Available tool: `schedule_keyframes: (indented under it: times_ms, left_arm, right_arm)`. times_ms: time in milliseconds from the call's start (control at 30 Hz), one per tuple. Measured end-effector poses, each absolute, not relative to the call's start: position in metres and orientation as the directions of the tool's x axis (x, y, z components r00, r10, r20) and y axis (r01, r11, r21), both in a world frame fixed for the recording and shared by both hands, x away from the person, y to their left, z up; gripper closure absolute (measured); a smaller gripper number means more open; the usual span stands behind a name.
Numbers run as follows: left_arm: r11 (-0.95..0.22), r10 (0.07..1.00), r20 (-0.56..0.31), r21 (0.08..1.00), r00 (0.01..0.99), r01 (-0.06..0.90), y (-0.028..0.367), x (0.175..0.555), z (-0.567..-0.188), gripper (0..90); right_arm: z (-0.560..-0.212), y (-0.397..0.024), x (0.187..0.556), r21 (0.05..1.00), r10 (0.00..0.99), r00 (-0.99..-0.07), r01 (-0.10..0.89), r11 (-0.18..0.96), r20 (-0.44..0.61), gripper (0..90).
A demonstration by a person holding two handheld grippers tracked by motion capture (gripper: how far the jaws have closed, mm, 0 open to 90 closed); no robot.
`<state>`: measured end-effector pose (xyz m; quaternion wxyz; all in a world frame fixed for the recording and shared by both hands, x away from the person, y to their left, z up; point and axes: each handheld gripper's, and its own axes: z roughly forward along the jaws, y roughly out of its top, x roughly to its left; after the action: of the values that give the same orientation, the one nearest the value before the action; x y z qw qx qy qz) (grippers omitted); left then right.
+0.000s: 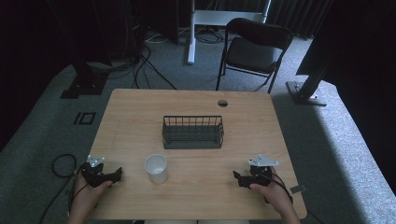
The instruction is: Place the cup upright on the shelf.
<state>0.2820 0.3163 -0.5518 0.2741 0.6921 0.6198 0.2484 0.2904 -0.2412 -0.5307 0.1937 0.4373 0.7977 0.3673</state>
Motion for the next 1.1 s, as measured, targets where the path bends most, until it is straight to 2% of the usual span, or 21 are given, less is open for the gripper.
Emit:
schedule_keyframes:
  times_ms: [333,667,1100]
  left_arm:
    - [-0.082,0.994,0.004,0.687,0.108,0.722,0.316,0.282,-0.552,0.1]
    - [-0.082,0.994,0.004,0.687,0.109,0.722,0.316,0.282,-0.552,0.1]
    - [-0.082,0.994,0.004,0.687,0.109,0.722,0.316,0.282,-0.552,0.1]
  right_arm:
    - [-0.529,-0.223,0.288,0.751,0.793,-0.609,0.517,0.411,-0.015,12.6]
    - [-0.529,-0.209,0.288,0.777,0.743,-0.669,0.481,0.406,0.027,12.6]
    - [-0.526,-0.181,0.286,0.796,0.675,-0.737,0.426,0.43,0.03,12.6]
